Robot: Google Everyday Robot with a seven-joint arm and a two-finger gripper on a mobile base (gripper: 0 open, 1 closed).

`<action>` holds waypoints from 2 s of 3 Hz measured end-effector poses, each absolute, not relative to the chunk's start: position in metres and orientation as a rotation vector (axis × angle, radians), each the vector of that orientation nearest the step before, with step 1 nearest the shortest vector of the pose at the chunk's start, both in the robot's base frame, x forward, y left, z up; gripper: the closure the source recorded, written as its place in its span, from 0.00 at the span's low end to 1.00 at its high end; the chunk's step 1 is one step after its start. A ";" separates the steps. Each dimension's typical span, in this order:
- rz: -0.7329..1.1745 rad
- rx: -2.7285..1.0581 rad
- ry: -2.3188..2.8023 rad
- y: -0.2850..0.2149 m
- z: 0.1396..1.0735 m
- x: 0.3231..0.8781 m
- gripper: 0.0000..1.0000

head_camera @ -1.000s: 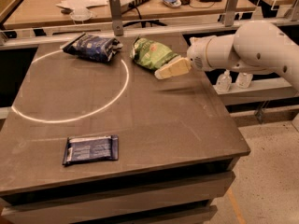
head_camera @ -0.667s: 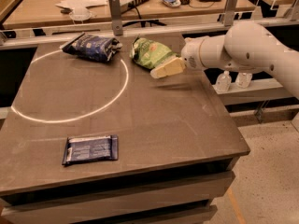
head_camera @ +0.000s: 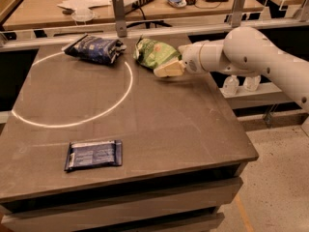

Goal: Move green jalapeno chip bag near rxbar blueberry

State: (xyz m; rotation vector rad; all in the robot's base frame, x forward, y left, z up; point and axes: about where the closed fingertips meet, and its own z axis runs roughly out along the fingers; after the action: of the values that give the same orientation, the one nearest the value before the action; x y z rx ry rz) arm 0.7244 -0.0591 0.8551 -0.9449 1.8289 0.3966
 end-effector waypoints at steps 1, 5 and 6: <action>0.417 -0.972 1.814 -0.051 0.854 0.725 0.50; 0.435 -1.064 1.794 -0.071 0.887 0.687 1.00; 0.515 -1.182 1.789 -0.060 0.899 0.632 1.00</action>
Offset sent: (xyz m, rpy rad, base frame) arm 0.0078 0.0157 0.0042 -0.0158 -0.0127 0.0786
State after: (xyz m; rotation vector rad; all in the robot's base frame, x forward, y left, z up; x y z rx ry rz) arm 0.6324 -0.0599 0.8991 -1.1819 1.7887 0.5149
